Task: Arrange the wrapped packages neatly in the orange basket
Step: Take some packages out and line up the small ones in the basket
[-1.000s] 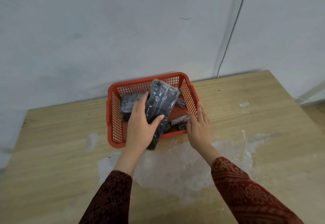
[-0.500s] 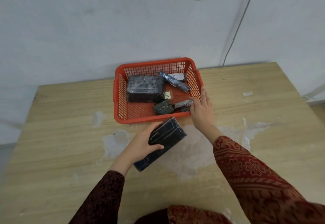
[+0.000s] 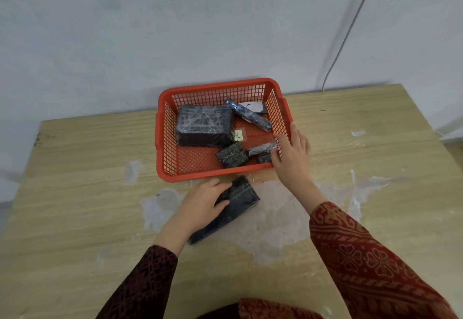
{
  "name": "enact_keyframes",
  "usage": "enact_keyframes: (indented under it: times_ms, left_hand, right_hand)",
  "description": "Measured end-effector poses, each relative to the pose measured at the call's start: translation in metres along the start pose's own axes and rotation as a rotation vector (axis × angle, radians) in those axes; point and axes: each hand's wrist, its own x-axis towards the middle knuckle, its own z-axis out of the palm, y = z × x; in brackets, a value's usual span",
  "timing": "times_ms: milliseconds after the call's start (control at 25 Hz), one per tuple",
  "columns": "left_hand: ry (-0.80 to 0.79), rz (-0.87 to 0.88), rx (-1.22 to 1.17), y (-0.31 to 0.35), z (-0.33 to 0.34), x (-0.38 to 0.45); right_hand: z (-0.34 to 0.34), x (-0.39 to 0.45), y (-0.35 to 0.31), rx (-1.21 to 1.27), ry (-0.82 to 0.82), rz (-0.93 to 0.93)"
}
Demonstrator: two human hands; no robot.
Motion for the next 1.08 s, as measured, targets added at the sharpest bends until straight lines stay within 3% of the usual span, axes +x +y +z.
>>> enact_keyframes:
  times_ms: [160,280,440,600,800,1080]
  left_hand:
    - [0.348,0.073,-0.135,0.003,-0.039,0.024]
    - [0.492,0.040,-0.116,-0.010,-0.048,0.066]
    - [0.276,-0.170,0.025,-0.036,-0.032,0.110]
    - [0.281,-0.158,0.061,-0.045,-0.014,0.110]
    - [0.279,-0.159,0.008,-0.047,-0.014,0.113]
    - [0.288,-0.120,-0.078,-0.043,-0.021,0.095]
  right_hand:
    - [-0.010,0.038,-0.008,-0.049,0.065,-0.069]
    - [-0.004,0.081,-0.018,-0.038,-0.080,-0.139]
    - [0.028,0.118,-0.025,-0.111,-0.301,-0.179]
    - [0.057,0.128,-0.020,-0.115,-0.395,-0.119]
    - [0.034,0.120,-0.036,0.258,-0.299,0.038]
    - [-0.055,0.001,-0.025,0.334,-0.237,-0.020]
